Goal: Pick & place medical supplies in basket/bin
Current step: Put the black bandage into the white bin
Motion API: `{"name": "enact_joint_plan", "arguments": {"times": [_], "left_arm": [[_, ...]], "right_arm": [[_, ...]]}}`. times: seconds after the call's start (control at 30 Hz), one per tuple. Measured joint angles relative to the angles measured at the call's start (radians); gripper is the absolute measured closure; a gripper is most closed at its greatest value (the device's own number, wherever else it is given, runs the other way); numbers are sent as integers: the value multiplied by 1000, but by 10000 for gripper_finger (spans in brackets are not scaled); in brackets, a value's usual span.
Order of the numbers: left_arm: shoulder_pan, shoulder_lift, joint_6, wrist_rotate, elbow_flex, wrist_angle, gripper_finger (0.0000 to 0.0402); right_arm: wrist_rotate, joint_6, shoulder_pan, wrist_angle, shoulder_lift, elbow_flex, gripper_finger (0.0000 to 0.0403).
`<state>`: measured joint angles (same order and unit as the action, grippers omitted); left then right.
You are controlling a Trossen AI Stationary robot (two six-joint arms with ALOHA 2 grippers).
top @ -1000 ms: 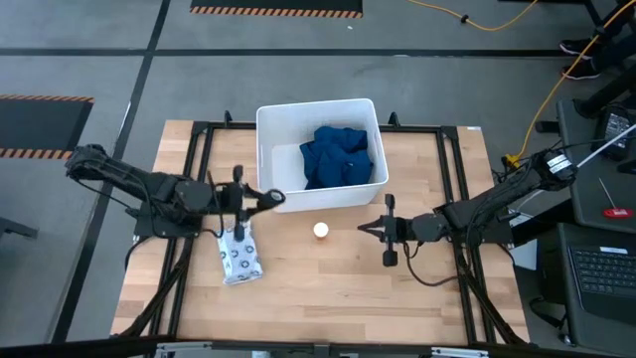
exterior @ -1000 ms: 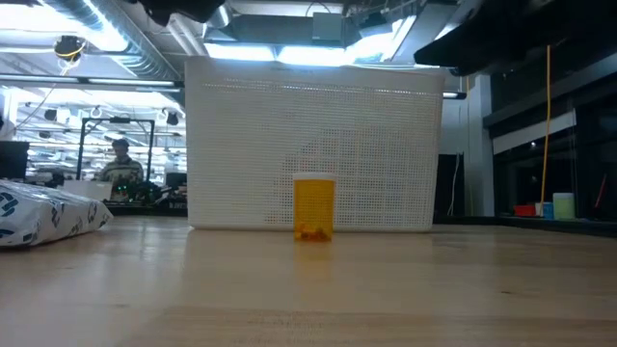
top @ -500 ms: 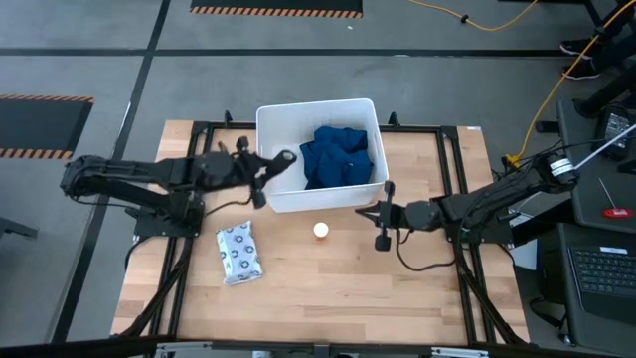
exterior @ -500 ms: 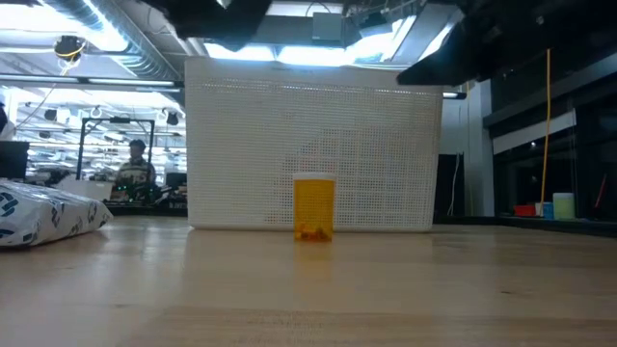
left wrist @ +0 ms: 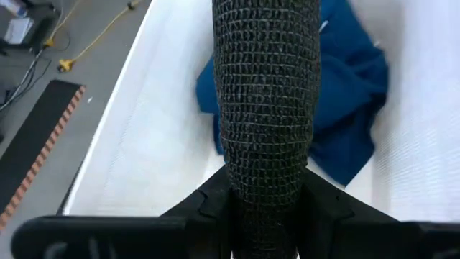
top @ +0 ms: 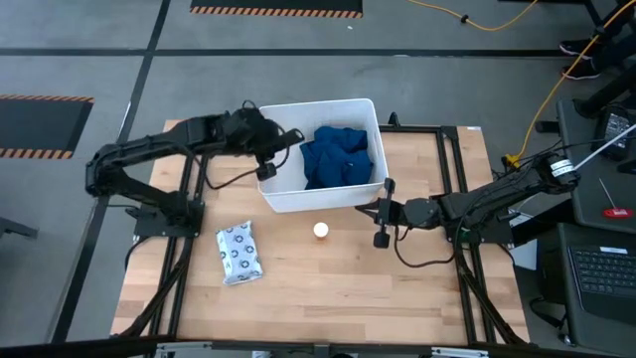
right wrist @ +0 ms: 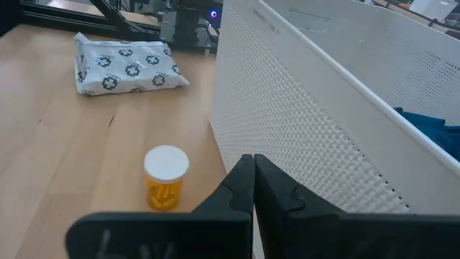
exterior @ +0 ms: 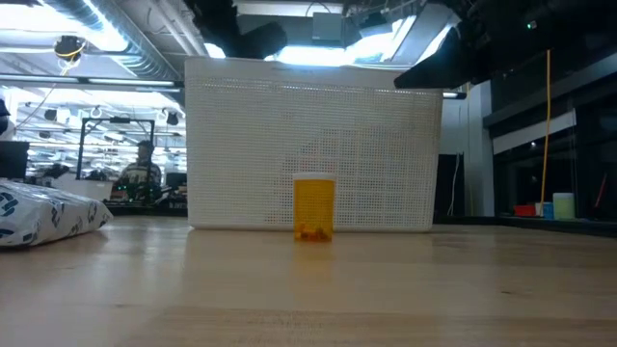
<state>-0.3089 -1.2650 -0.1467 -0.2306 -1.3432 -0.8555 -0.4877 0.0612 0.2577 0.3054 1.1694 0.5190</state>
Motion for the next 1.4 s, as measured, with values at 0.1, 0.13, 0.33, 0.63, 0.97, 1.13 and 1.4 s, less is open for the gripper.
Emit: {"name": "enact_joint_plan", "arguments": {"times": [0.1, 0.13, 0.33, 0.63, 0.97, 1.13, 1.4], "left_arm": [[-26, -31, -22, 1, -50, -34, 304], [-35, -39, -24, 5, -58, -38, 304], [-71, -78, -50, 56, -62, -49, 304], [-75, -177, -98, 59, -62, -47, 304], [-76, -300, -173, 27, -62, -47, 304], [-87, -352, -190, 16, -62, -46, 303], [-127, -432, -241, 4, -62, -46, 298]], "right_arm": [[0, 0, 0, 0, 0, 0, 397], [0, 0, 0, 0, 0, 0, 397], [0, 0, 0, 0, 0, 0, 397], [1, 0, 0, 0, 0, 0, 397], [1, 0, 0, 0, 0, 0, 397], [1, 0, 0, 0, 0, 0, 397], [1, 0, 0, 0, 0, 0, 397]]}}
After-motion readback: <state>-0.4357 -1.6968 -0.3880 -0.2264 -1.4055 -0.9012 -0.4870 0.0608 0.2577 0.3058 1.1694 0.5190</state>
